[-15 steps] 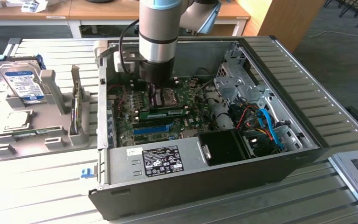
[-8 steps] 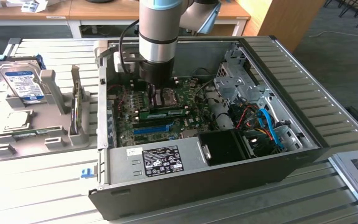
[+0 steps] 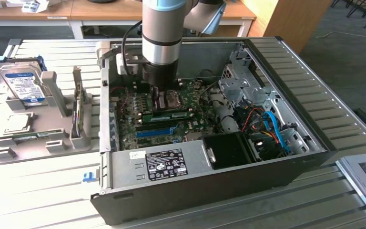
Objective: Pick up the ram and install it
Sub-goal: 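Press down the ram until it locks into place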
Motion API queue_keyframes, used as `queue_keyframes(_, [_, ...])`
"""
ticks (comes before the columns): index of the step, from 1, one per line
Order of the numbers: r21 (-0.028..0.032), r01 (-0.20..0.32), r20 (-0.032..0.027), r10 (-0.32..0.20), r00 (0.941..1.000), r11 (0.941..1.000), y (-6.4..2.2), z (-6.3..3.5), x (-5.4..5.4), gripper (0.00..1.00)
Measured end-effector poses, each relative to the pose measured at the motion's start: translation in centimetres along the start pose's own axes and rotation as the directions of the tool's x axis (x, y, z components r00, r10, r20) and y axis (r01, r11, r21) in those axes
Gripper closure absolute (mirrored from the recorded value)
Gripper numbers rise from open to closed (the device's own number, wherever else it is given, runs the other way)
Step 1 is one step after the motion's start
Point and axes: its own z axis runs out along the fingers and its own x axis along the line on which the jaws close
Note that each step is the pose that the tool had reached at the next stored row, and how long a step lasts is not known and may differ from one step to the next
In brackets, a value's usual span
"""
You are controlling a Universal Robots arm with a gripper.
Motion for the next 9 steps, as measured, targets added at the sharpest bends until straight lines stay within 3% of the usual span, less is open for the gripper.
queue_keyframes(9, [0.0002,0.0,0.0,0.0,1.0,1.0,0.0,0.07,0.07,0.9])
